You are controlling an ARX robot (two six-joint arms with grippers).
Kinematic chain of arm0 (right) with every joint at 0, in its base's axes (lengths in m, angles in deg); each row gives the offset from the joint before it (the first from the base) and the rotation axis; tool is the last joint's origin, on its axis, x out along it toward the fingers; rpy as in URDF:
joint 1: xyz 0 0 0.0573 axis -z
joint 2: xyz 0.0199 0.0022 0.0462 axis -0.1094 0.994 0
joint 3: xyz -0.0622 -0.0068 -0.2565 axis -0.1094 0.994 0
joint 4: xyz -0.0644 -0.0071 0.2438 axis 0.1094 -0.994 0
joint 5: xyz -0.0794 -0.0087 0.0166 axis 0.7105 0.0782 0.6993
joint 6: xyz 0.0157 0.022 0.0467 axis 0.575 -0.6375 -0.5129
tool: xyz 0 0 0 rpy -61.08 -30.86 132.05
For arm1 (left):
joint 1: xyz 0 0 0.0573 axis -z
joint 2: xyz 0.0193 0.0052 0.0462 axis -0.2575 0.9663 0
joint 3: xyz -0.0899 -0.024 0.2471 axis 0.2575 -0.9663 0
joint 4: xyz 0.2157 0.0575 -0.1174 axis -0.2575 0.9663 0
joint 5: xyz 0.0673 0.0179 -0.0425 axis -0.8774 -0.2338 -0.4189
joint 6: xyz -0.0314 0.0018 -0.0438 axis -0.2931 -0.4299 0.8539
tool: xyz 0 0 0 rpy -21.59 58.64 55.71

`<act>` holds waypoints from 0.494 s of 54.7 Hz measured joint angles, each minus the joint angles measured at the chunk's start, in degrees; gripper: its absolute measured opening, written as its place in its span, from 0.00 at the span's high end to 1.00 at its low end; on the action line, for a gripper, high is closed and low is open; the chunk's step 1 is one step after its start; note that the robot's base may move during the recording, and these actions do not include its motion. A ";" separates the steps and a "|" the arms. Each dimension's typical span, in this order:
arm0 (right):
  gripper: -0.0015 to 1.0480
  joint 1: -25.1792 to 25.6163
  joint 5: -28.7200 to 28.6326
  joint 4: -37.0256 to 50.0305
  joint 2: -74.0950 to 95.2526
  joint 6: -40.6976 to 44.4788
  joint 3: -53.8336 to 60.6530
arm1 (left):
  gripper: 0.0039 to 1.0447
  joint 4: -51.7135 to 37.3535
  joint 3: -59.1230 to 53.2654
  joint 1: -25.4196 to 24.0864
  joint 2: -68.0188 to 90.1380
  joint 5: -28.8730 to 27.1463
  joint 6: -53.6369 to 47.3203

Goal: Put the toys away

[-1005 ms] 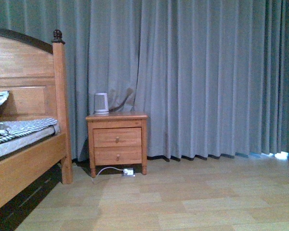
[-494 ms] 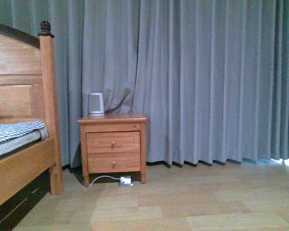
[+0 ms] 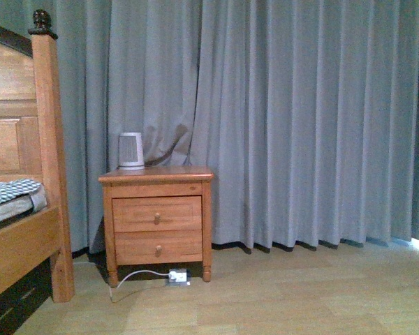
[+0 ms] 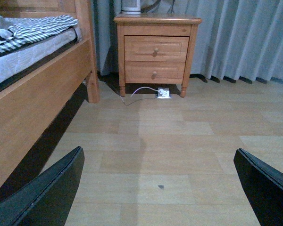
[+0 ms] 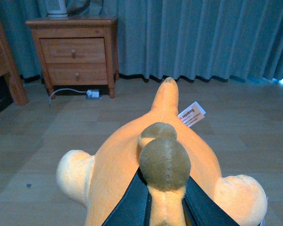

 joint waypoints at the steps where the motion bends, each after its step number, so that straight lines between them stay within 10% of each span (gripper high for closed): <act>1: 0.92 0.00 0.00 0.00 0.00 0.00 0.00 | 0.06 0.00 0.00 0.00 0.00 0.02 0.00; 27: 0.92 0.00 0.00 0.00 0.00 0.00 0.00 | 0.06 0.00 0.00 0.00 -0.02 0.00 0.02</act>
